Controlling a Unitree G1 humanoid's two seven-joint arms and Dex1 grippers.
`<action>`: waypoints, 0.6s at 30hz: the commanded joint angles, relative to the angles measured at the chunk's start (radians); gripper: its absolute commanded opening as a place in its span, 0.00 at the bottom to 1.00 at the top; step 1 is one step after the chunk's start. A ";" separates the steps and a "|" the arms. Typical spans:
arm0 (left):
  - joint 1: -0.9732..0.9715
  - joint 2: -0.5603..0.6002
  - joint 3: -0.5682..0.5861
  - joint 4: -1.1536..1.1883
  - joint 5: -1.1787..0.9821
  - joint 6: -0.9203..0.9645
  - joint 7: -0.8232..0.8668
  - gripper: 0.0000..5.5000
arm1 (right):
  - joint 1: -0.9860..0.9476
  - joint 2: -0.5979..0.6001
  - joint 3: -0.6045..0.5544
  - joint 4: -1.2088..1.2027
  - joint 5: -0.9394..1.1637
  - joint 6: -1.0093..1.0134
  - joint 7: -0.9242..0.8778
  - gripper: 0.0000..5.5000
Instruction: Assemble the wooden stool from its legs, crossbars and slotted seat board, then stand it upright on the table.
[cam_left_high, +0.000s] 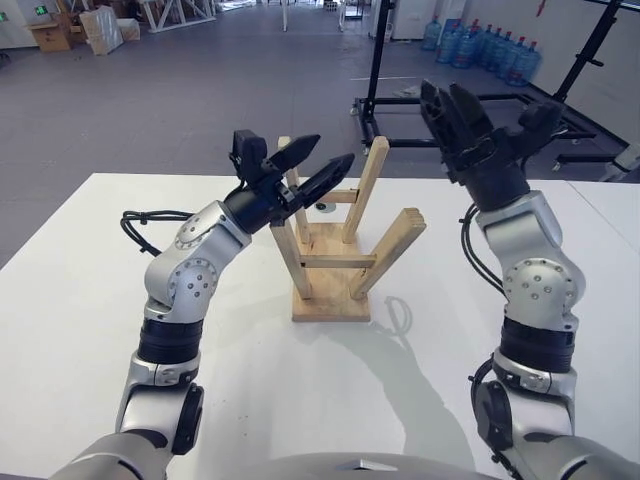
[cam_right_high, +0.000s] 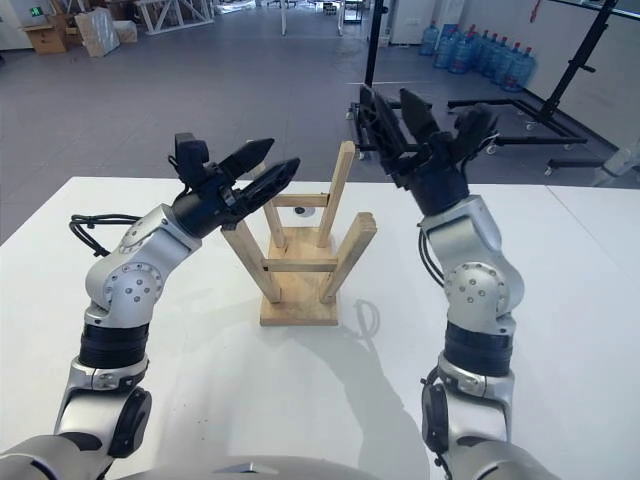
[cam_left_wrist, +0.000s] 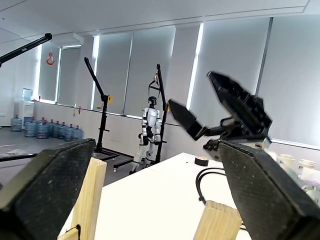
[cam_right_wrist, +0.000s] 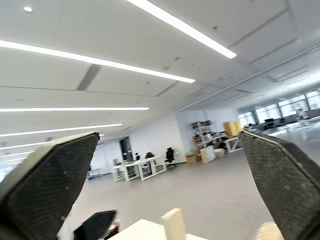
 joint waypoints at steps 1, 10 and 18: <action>-0.039 0.057 0.055 -0.032 0.013 0.016 0.012 0.81 | 0.013 -0.055 0.025 0.151 -0.147 -0.064 0.065 0.94; 0.141 0.127 0.122 -0.323 -0.281 0.130 -0.074 0.81 | 0.171 -0.131 0.127 0.350 -0.461 -0.281 0.241 0.94; 0.284 0.180 0.067 -0.409 -0.339 0.150 -0.123 0.81 | 0.314 -0.293 0.283 0.438 -0.649 -0.511 0.589 0.94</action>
